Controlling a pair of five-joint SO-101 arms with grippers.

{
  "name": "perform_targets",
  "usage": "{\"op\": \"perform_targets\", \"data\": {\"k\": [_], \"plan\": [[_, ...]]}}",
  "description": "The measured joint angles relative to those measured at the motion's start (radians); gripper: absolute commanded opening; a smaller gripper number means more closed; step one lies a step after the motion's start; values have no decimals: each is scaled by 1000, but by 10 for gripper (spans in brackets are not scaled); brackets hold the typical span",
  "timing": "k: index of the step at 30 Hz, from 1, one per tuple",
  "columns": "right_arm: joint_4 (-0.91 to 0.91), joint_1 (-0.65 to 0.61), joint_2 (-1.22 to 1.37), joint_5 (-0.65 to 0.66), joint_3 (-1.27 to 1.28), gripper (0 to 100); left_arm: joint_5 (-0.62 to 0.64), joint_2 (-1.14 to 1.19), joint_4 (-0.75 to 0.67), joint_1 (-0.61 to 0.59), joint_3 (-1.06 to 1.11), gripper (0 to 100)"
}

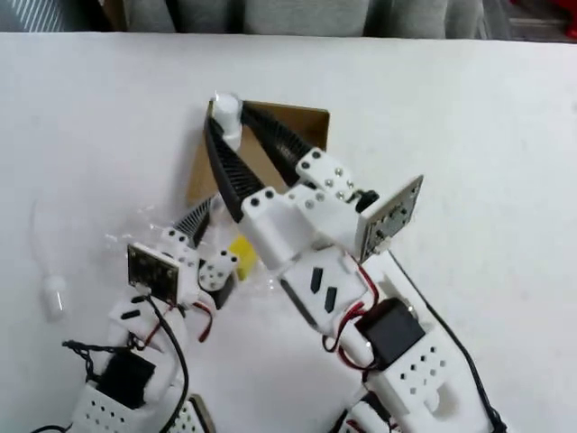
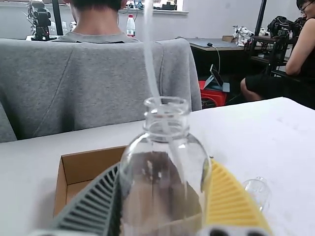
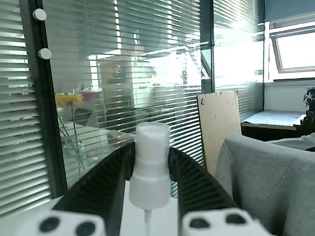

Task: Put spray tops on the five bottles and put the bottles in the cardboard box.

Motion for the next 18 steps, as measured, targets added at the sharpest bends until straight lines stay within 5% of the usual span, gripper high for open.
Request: {"op": "perform_targets", "data": {"k": [3,9,18], "plan": [[0,0,-26,0,64,29,0,0,0,2,0,24],[48,-43,-29,0,138,235,0,0,0,0,0,24],[235,-74,-29,-2,20,246,0,0,0,0,0,24]]}}
